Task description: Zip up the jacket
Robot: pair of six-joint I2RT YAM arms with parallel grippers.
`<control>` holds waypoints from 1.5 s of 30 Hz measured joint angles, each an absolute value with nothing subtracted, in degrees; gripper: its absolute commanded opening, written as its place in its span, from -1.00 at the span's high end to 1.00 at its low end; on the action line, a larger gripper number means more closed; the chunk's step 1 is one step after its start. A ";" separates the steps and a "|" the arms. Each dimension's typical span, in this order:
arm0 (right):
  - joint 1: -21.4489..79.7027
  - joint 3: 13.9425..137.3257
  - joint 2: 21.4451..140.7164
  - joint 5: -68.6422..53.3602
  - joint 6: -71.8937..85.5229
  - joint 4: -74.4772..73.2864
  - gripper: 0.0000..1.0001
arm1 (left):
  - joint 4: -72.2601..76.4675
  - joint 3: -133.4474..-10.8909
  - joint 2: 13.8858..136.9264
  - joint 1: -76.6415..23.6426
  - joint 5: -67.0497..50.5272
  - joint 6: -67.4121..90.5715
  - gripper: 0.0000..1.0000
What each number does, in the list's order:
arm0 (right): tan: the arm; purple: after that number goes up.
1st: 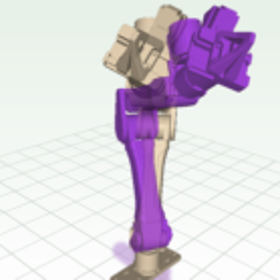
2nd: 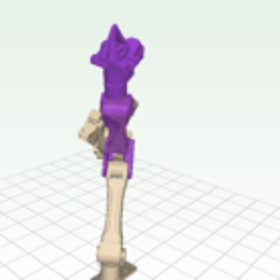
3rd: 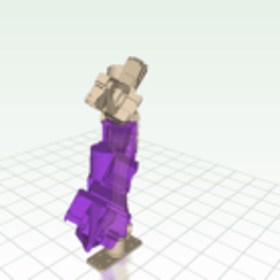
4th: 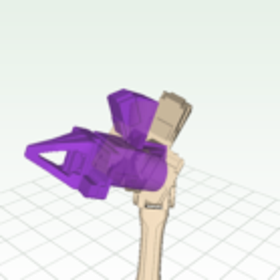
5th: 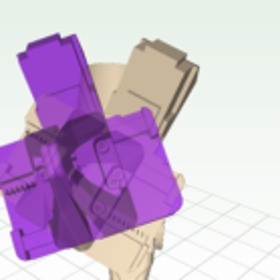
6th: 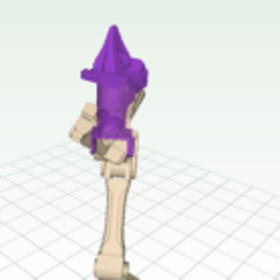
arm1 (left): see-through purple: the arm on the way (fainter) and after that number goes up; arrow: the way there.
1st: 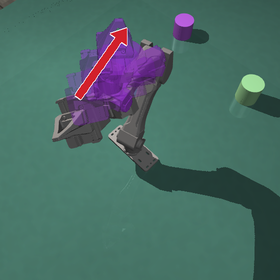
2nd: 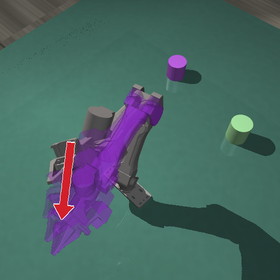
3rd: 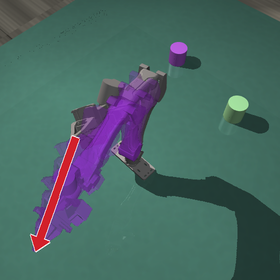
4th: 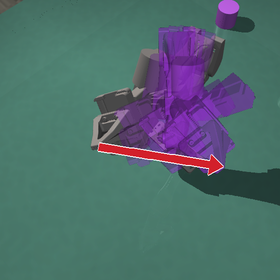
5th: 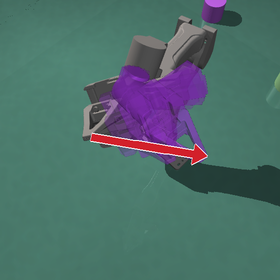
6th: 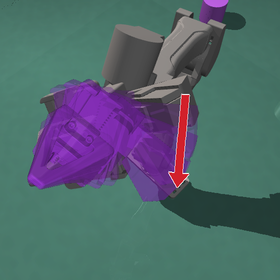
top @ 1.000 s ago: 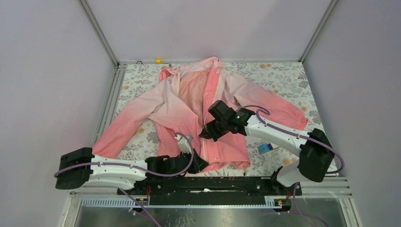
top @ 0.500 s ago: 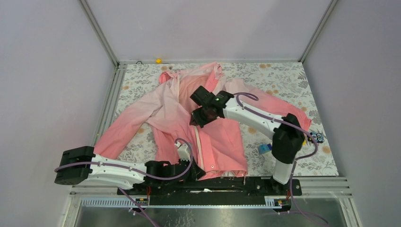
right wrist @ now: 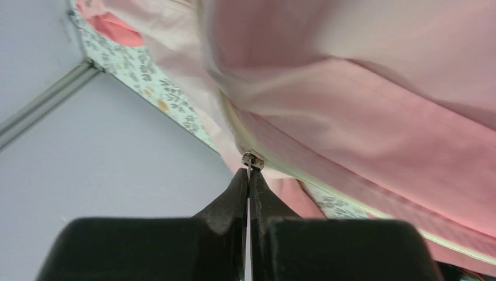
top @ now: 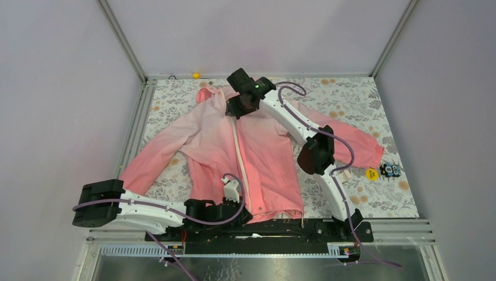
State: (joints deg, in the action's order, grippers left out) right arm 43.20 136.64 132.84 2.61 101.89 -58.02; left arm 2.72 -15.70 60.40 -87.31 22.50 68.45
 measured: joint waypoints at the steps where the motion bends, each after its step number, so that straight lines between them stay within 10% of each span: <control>1: 42.72 140.03 134.69 2.72 101.73 -58.74 1.00 | 2.57 -16.40 61.63 -87.31 22.31 67.35 1.00; 41: 27.35 151.24 158.01 4.80 81.36 -9.58 1.00 | 15.14 -26.98 83.42 -82.76 5.52 53.78 1.00; 45: 26.96 151.26 160.20 5.08 81.36 -3.36 0.24 | 15.62 -27.00 84.09 -78.00 1.56 54.46 1.00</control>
